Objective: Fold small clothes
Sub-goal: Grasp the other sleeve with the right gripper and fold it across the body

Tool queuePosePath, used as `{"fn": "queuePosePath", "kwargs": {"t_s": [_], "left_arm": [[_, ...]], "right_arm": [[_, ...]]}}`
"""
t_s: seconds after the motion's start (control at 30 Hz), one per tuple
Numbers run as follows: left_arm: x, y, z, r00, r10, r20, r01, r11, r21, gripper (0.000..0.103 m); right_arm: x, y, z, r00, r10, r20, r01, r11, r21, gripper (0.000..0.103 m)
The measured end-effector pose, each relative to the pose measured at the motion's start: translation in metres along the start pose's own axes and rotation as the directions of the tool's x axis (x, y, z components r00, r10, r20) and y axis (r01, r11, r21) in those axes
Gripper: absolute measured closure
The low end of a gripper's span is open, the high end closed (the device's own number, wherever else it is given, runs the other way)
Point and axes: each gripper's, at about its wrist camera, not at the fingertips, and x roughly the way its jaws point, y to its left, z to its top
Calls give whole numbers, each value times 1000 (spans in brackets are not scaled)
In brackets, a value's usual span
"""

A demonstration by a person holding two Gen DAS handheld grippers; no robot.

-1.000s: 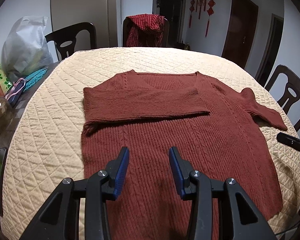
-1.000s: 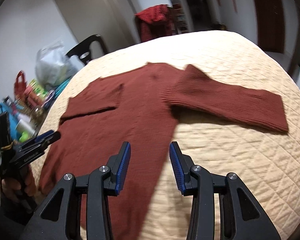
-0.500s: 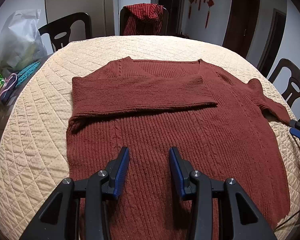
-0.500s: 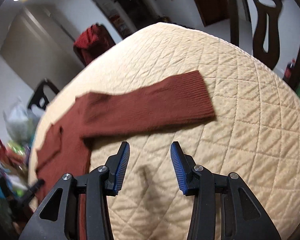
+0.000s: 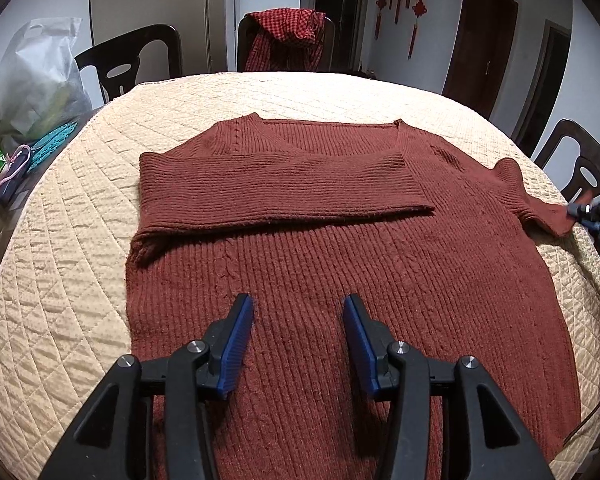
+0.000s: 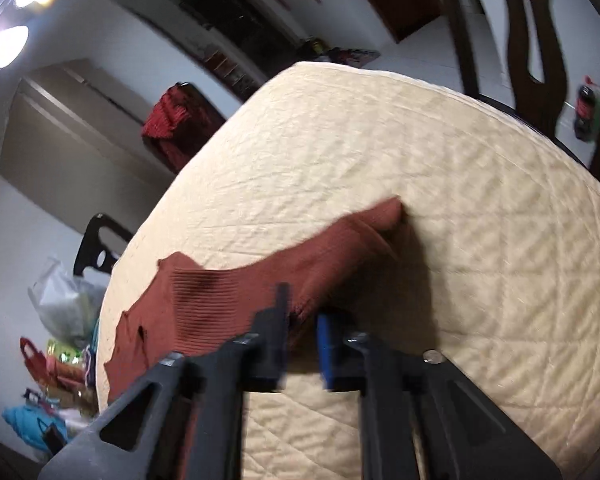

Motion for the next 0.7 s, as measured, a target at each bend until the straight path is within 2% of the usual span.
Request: {"fn": "queuePosePath", "kwargs": {"t_s": [0.13, 0.23, 0.4, 0.53, 0.6, 0.7], "left_arm": [[0, 0, 0, 1000, -4, -1, 4, 1000, -5, 53], [-3, 2, 2, 1000, -6, 4, 6, 1000, -10, 53], [-13, 8, 5, 1000, 0, 30, 1, 1000, -25, 53], [-18, 18, 6, 999, 18, 44, -17, 999, -38, 53], [-20, 23, 6, 999, 27, 46, -25, 999, -47, 53], [-23, 29, 7, 998, 37, 50, -34, 998, -52, 53]], "right_arm": [[-2, 52, 5, 998, 66, 10, -64, 991, -121, 94], [3, 99, 3, 991, 133, -9, -132, 967, -217, 94], [33, 184, -23, 967, 225, -119, -253, 896, -365, 94], [67, 223, -54, 942, 231, -242, -317, 849, -423, 94], [88, 230, -71, 923, 209, -323, -337, 842, -420, 94], [93, 229, -85, 907, 187, -377, -352, 829, -434, 92]]}}
